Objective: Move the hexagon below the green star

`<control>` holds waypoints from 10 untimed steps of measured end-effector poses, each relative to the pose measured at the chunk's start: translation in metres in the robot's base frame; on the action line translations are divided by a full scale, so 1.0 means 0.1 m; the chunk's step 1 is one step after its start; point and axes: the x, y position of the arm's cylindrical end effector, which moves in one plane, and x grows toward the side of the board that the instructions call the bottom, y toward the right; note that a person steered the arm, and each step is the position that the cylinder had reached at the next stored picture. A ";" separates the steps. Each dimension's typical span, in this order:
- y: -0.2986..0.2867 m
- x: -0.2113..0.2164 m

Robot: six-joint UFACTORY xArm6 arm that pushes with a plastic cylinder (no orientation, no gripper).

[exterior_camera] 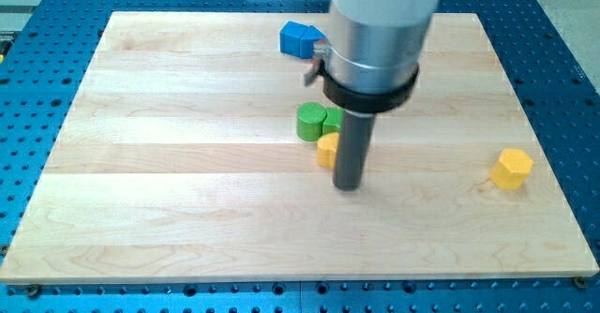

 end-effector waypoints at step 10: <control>0.90 -0.38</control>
